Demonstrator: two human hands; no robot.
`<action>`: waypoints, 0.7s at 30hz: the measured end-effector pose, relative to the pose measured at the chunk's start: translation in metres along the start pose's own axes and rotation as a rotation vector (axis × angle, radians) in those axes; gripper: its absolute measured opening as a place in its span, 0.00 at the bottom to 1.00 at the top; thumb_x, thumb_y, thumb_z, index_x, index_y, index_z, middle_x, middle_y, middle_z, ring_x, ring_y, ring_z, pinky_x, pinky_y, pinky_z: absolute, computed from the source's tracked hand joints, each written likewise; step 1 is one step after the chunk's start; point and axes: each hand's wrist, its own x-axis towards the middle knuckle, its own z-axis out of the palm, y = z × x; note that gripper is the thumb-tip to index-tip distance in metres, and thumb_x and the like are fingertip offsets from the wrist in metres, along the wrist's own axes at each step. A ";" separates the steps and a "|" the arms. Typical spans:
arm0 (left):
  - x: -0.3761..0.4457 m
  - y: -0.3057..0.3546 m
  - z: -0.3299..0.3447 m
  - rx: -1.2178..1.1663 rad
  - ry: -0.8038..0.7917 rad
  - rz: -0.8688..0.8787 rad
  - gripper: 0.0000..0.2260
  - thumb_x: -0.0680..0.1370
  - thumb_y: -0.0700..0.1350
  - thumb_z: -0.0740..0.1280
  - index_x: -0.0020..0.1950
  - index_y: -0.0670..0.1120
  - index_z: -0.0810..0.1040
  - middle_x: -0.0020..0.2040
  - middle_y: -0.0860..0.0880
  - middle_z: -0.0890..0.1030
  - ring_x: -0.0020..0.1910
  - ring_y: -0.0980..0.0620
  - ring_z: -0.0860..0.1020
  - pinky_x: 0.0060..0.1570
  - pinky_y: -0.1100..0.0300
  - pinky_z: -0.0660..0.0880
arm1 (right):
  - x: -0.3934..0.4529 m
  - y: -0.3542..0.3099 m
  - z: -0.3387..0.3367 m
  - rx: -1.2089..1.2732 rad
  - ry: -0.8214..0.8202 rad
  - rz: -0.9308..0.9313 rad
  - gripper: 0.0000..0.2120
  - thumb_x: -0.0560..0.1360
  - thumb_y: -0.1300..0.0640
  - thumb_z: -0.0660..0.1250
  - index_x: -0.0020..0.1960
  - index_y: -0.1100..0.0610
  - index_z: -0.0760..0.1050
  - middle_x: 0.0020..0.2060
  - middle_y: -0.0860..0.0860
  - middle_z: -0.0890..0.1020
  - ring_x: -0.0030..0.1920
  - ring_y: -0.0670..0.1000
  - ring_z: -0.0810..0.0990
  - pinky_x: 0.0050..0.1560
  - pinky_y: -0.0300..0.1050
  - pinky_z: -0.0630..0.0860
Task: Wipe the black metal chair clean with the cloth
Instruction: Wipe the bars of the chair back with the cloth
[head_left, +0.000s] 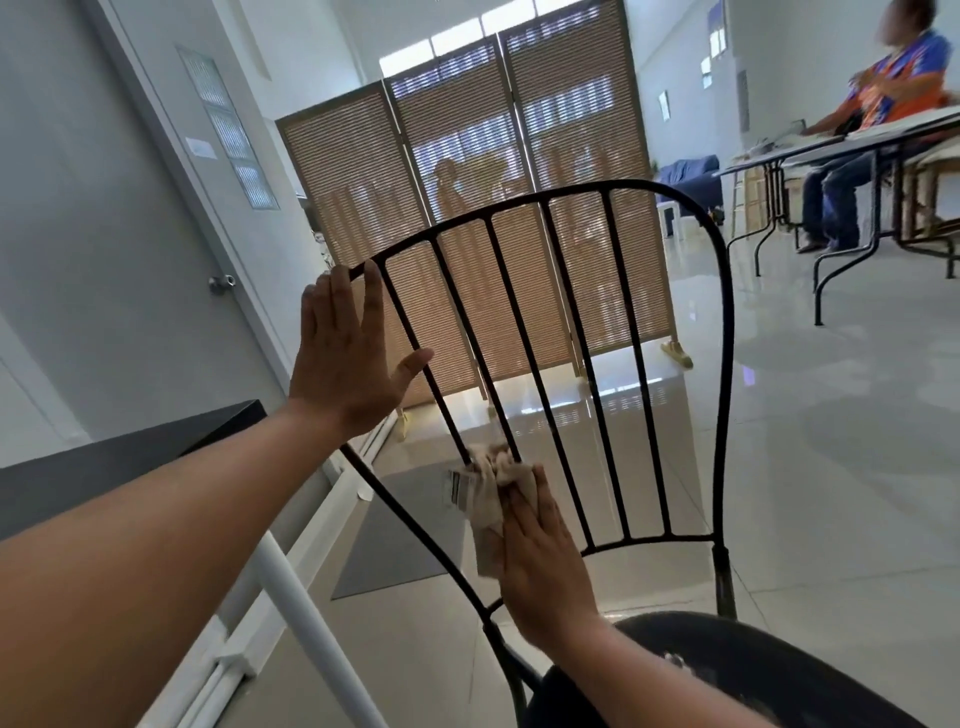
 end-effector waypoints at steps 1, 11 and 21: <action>0.003 -0.002 0.000 0.013 0.003 0.034 0.45 0.76 0.71 0.50 0.80 0.41 0.42 0.78 0.32 0.49 0.78 0.34 0.48 0.76 0.41 0.46 | -0.005 0.001 -0.001 -0.003 0.005 -0.009 0.30 0.82 0.51 0.48 0.81 0.57 0.44 0.81 0.52 0.43 0.80 0.60 0.42 0.76 0.54 0.47; 0.021 0.001 -0.004 0.101 -0.044 0.155 0.35 0.76 0.67 0.45 0.81 0.54 0.45 0.80 0.38 0.39 0.78 0.34 0.47 0.72 0.35 0.52 | 0.069 -0.007 -0.090 0.110 0.248 -0.072 0.26 0.84 0.50 0.46 0.80 0.58 0.52 0.81 0.53 0.49 0.80 0.55 0.45 0.78 0.55 0.48; 0.020 0.006 -0.001 0.105 -0.016 0.147 0.35 0.76 0.64 0.51 0.81 0.53 0.49 0.80 0.37 0.42 0.78 0.32 0.48 0.70 0.33 0.53 | 0.120 0.000 -0.078 0.031 0.177 0.028 0.29 0.85 0.50 0.49 0.81 0.53 0.41 0.80 0.49 0.41 0.79 0.52 0.35 0.78 0.56 0.45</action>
